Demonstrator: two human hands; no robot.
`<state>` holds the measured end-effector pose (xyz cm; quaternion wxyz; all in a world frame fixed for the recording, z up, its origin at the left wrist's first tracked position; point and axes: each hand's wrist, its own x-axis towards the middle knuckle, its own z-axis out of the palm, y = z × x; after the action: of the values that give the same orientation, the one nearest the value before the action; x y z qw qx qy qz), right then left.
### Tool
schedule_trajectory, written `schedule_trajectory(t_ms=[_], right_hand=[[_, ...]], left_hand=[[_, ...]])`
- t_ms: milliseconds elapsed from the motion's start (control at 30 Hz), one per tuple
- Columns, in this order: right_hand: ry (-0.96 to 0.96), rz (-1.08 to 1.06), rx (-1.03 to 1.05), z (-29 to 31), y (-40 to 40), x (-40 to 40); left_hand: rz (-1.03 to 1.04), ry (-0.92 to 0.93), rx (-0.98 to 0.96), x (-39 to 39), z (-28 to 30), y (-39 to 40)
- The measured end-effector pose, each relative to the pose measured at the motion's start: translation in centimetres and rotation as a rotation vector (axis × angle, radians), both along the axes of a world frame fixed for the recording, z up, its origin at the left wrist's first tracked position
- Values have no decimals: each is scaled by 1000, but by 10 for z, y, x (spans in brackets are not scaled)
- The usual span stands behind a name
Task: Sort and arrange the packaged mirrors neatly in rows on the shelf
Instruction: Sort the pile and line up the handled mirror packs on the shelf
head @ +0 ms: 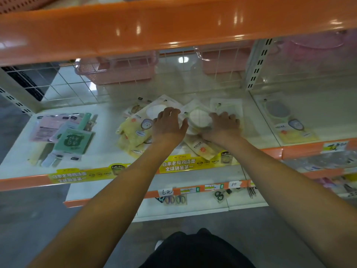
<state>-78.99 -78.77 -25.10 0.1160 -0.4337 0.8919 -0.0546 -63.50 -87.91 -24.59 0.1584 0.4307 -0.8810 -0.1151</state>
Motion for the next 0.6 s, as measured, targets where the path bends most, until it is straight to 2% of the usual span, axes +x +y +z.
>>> schedule_trajectory(t_ms=[200,400,600], right_hand=[[75,39,64,-10,2,8],[-62,37,-81,-11,7,0],[-102,46,-42,5,4,13]], left_hand=[[53,82,-55,8,-3,13],[86,120,-120,15,-10,23],[92,159,-145,26,-12,24]])
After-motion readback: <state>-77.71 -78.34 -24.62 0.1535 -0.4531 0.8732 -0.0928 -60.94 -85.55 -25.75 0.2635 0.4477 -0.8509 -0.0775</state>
